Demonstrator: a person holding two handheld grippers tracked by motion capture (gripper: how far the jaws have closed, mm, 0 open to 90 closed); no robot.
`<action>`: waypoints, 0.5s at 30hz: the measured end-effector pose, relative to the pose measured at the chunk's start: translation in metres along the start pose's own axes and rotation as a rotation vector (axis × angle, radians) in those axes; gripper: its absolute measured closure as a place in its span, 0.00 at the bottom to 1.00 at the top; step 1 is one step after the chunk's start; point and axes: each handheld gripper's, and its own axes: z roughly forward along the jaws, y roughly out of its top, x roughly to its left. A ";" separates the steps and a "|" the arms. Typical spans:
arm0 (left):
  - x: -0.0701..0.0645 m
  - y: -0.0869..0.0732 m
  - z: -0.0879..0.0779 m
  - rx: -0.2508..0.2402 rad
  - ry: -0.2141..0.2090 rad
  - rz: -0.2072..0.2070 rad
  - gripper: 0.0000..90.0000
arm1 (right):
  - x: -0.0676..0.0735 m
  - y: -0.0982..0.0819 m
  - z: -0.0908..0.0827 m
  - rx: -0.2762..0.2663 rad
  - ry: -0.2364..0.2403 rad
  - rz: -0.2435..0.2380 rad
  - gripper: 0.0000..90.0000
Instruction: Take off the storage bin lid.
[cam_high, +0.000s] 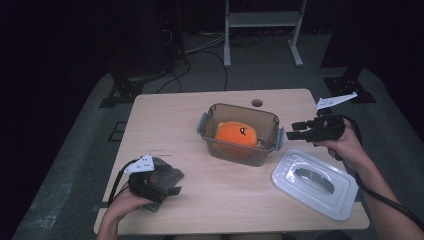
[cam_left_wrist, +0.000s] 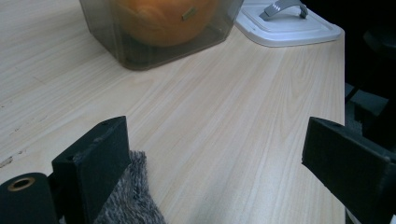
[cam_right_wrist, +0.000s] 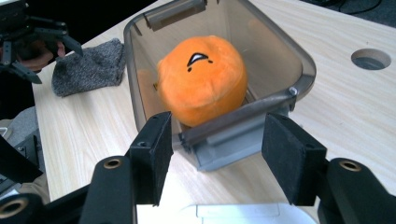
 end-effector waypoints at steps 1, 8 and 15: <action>0.000 0.000 0.000 0.001 0.000 0.000 0.08 | 0.000 -0.002 0.000 0.000 0.001 0.001 0.46; -0.001 0.000 0.001 0.003 -0.002 0.000 0.08 | -0.001 -0.019 0.002 0.008 0.014 -0.004 0.44; -0.001 0.001 0.001 0.001 -0.003 0.002 0.08 | -0.001 -0.034 -0.001 -0.003 0.020 0.000 0.43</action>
